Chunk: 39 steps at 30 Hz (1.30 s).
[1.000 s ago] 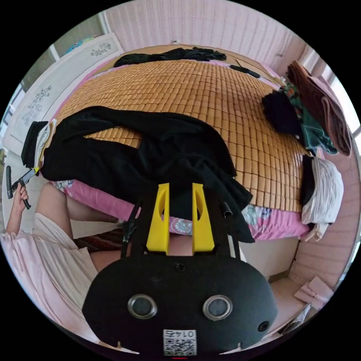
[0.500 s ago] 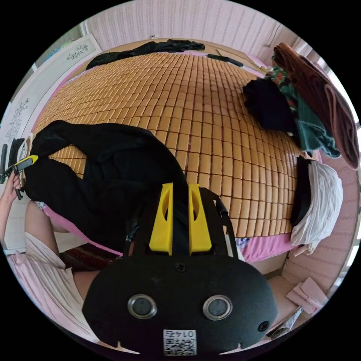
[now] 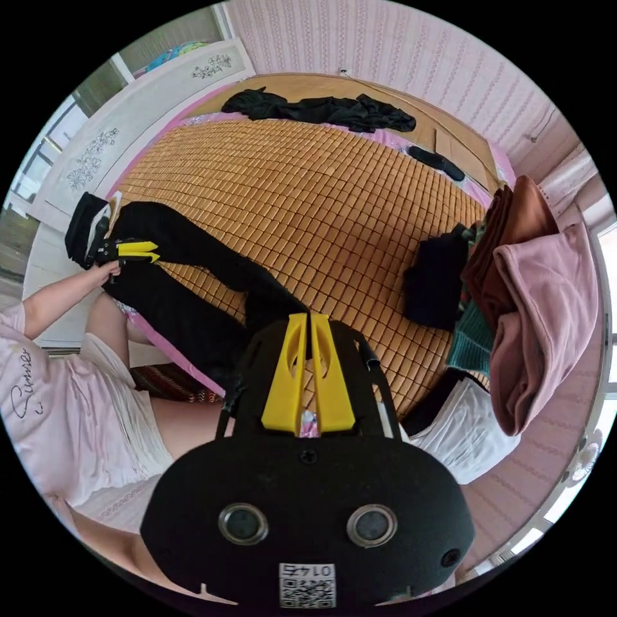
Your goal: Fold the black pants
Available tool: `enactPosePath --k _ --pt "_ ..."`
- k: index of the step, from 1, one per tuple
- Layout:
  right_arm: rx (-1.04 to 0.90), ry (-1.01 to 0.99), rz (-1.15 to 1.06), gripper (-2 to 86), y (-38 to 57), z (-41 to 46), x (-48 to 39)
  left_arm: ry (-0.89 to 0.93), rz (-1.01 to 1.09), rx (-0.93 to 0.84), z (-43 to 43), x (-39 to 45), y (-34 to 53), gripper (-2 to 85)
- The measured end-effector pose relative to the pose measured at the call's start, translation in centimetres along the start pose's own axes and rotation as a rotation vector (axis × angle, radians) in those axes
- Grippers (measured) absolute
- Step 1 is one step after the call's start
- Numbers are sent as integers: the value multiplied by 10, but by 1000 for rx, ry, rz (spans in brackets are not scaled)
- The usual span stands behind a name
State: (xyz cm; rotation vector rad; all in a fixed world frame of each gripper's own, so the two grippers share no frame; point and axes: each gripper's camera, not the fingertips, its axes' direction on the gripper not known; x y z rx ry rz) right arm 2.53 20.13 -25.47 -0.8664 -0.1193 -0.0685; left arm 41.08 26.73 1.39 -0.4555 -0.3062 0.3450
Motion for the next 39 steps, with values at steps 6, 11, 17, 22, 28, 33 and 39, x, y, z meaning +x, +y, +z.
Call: enactPosePath --k 6,11,17,22,28,33,39 --pt "188 169 300 18 -29 32 37 30 -45 -4 18 8 -18 86" --pt "62 77 280 12 8 112 12 77 -40 31 16 19 -14 84" --pt "19 345 249 -7 39 173 -12 70 69 -1 31 56 7 83" --pt "-123 424 202 -7 49 191 21 97 24 -52 54 65 9 83" --pt "158 145 361 40 112 140 46 107 28 -73 66 78 10 84" --pt "195 25 471 79 216 154 42 172 59 -20 56 97 28 85" --pt "152 -42 641 74 258 197 44 109 62 -45 79 120 35 66"
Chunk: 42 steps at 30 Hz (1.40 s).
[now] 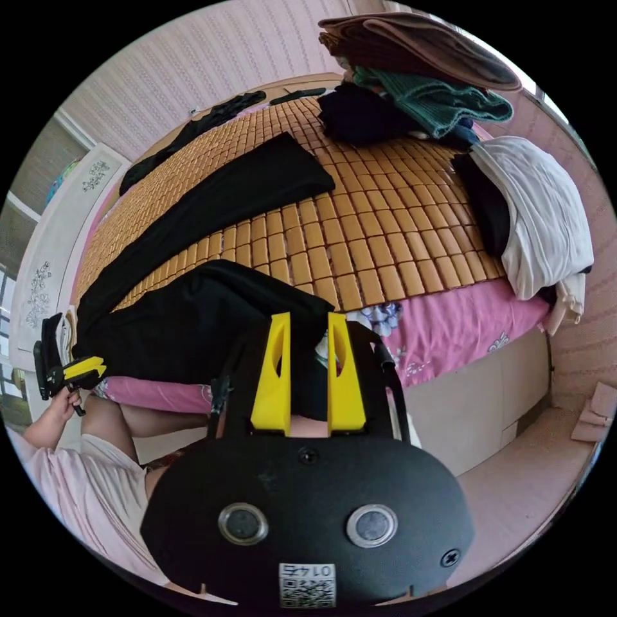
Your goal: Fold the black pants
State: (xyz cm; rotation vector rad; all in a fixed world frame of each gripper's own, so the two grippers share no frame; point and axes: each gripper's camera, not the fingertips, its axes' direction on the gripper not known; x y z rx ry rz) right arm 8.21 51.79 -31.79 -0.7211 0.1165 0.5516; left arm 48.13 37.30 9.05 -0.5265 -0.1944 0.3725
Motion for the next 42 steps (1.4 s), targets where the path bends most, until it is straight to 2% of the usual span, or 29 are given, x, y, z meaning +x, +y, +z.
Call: enactPosePath --k 4,9,12,16,20,24,25,28,32,35,37,39,42 --pt "0 -93 50 36 2 -6 22 -71 -1 -23 5 8 -5 18" --pt "150 -61 -32 38 -25 -61 41 -50 21 -45 1 13 -4 -8" --pt "225 -26 69 60 -48 -83 58 -37 21 5 -8 17 1 -9" --pt "210 47 26 67 -23 -70 61 -37 -9 20 -10 16 5 -7" --pt "106 83 120 83 27 -23 82 -26 -41 -22 -5 14 8 -5" --pt "-6 -73 321 69 75 20 113 -46 -10 -64 0 19 10 -7" --pt "-9 -177 323 40 79 25 117 -45 -6 -68 0 19 11 -7" --pt "9 -279 278 17 70 10 123 -23 -12 -67 -7 16 14 -9" --pt "167 -212 98 11 49 -60 113 3 -12 34 -43 13 24 -10" --pt "97 -25 19 22 45 -71 113 19 9 45 -58 13 33 -9" --pt "-2 95 94 48 48 -44 127 24 -14 50 -57 9 39 -8" --pt "-68 25 104 65 48 -26 130 29 -64 22 -55 4 46 -7" --pt "7 -27 71 72 44 -12 115 8 -56 30 -66 7 55 -1"
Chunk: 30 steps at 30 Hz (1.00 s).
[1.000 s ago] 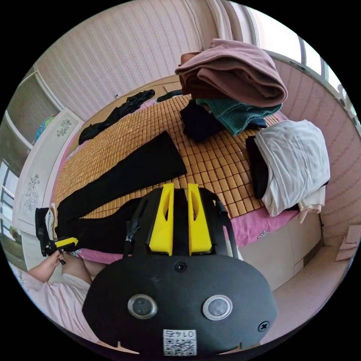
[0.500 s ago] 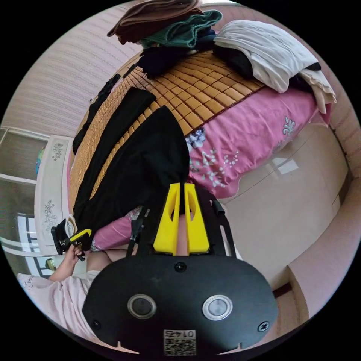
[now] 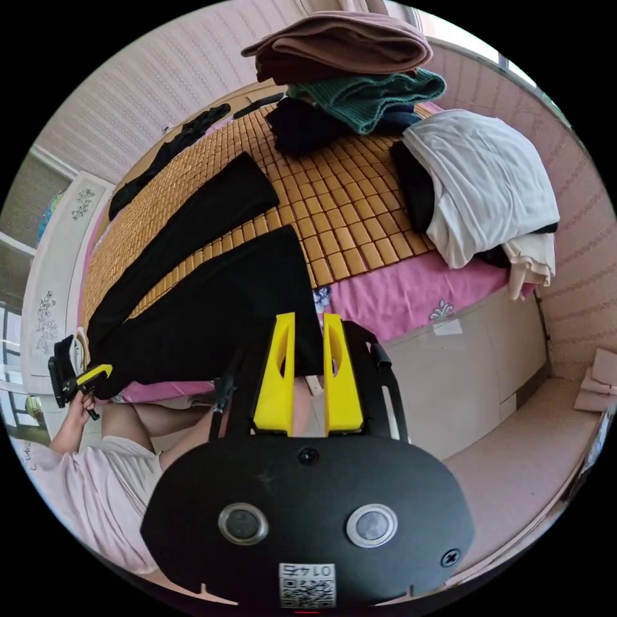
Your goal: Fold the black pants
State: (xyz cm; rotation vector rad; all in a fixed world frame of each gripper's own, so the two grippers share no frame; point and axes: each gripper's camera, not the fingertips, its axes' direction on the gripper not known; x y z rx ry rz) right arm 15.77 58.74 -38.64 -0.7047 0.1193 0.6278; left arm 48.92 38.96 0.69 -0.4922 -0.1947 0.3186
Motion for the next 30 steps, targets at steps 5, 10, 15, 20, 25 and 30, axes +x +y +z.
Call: enactPosePath --k 5,10,15,20,25,30 --pt "65 51 -62 73 -25 29 -35 -54 30 -10 -16 -1 10 13" --pt "65 142 -94 97 -55 59 -56 -65 29 10 -38 -9 18 39" --pt "-11 57 -142 39 -58 68 -54 -64 141 88 -69 -18 32 69" --pt "63 81 -298 22 -43 33 -65 -96 403 235 -93 -10 47 82" --pt "102 105 -268 37 -58 24 -71 -118 475 151 -91 -9 38 76" --pt "80 83 -143 47 -45 41 -72 -39 277 173 -124 -53 63 71"
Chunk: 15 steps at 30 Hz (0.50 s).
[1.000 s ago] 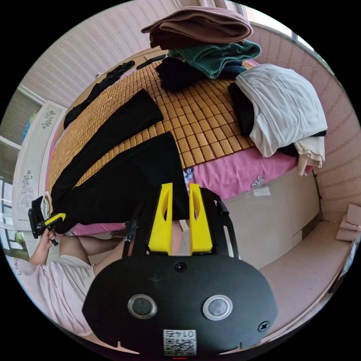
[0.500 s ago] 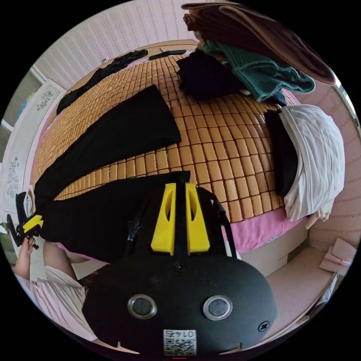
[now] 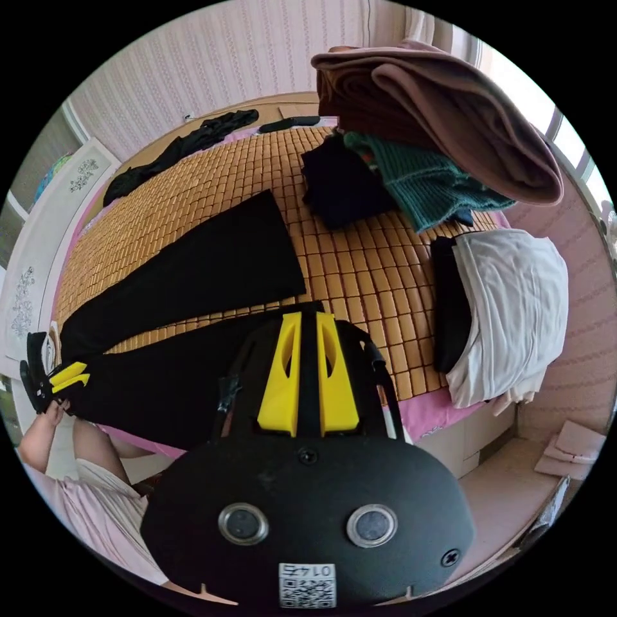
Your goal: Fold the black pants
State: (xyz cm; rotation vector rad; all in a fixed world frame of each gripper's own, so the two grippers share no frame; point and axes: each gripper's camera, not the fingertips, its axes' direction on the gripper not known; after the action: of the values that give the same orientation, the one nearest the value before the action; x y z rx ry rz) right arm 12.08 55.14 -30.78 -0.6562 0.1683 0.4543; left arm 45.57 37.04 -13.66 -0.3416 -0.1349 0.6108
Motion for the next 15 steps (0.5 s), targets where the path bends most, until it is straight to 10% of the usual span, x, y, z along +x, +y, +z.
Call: enactPosePath --k 15 --pt "477 -75 52 0 235 -90 -69 -25 -1082 202 -193 -170 332 3"
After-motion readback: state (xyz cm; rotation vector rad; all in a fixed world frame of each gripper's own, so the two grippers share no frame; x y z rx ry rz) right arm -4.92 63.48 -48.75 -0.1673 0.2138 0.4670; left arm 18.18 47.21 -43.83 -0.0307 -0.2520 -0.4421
